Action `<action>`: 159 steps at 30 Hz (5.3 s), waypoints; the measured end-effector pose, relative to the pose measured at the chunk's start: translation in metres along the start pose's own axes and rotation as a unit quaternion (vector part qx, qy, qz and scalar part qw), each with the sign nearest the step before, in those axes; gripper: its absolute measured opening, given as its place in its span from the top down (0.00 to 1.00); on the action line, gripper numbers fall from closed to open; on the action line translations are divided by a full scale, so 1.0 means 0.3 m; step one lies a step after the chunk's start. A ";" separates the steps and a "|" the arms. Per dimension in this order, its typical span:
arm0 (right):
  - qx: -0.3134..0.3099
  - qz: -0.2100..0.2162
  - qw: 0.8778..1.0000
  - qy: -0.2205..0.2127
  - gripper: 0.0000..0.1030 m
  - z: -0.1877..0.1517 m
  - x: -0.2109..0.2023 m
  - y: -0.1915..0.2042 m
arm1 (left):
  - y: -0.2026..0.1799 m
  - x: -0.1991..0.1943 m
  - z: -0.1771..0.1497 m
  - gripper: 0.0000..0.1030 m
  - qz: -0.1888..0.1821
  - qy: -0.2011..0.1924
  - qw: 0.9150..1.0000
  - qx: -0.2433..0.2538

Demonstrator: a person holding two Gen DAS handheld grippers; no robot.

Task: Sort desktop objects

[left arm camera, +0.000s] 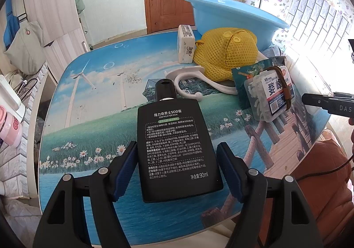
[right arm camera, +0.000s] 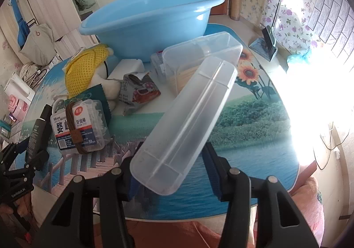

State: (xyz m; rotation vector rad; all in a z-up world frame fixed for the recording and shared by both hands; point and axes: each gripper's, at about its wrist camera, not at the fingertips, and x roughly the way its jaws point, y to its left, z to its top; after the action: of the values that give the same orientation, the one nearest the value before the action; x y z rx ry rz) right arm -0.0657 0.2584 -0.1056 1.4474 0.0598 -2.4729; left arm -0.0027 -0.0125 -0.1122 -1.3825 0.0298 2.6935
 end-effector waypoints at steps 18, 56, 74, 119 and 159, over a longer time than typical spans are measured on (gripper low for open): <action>-0.072 0.027 0.997 0.014 0.62 -0.071 -0.038 -0.024 | -0.010 0.002 -0.001 0.23 0.005 -0.003 1.000 0.001; -0.019 0.038 0.998 -0.042 0.46 -0.067 -0.021 -0.013 | -0.011 0.009 -0.026 0.00 0.003 -0.022 1.000 0.003; -0.059 0.035 0.997 -0.042 0.67 -0.083 -0.033 -0.007 | -0.017 -0.010 -0.021 0.33 0.001 -0.034 0.999 0.010; -0.085 0.096 0.982 -0.142 0.70 -0.010 -0.224 0.072 | 0.003 -0.218 0.095 0.47 -0.028 -0.103 0.994 -0.017; -0.085 0.102 0.987 -0.094 0.70 -0.044 -0.163 0.084 | 0.031 -0.064 -0.084 0.08 -0.052 -0.026 0.997 0.053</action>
State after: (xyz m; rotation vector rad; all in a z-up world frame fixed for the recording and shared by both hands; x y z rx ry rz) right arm -0.0255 0.2469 -0.0675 1.0903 0.0776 -2.3603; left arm 0.0278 -0.0253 -0.1117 -1.2488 0.0931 2.6007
